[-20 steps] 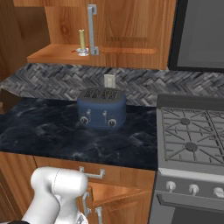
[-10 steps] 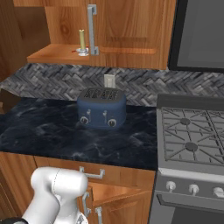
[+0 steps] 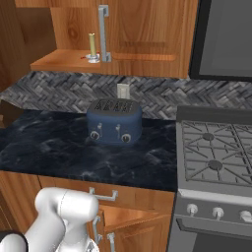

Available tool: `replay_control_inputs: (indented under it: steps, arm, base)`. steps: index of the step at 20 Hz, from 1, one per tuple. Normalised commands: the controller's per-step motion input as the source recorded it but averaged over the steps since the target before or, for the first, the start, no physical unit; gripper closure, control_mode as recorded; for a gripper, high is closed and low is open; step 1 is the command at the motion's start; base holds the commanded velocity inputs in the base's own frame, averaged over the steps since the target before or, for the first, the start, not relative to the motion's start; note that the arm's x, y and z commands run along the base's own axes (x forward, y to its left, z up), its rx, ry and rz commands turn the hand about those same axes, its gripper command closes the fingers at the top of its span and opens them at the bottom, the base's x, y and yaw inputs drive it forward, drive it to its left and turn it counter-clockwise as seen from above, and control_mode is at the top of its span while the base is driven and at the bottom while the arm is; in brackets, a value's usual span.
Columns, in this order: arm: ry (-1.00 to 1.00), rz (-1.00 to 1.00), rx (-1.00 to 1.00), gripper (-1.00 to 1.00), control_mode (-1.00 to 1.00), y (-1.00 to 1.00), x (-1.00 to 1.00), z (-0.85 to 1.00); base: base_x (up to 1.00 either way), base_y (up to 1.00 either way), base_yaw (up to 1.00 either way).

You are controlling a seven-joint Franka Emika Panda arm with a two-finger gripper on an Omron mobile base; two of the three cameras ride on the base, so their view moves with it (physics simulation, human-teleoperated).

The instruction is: Pick the candle and jar from the dining table and place them in the open cabinet. Close the cabinet after placing the objects.

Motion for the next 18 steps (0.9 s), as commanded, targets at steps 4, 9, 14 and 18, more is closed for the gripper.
replay_control_inputs:
  steps: [4, 9, 14, 18]
  arm:
    - [-0.03, 0.0, -0.1, -1.0, -1.0, 0.18, 0.4, 0.01]
    - [-0.09, 0.0, -0.12, -1.0, -1.0, 0.11, 0.35, 0.01]
    - [-0.13, -0.02, -0.16, -1.0, -1.0, 0.15, 0.12, 0.05]
    - [-0.1, 0.0, -0.14, -1.0, -1.0, 0.27, 0.15, 0.0]
  base:
    - [0.0, 0.0, 0.0]
    - [0.0, 0.0, 0.0]
    - [0.0, 0.0, 0.0]
    - [0.0, 0.0, 0.0]
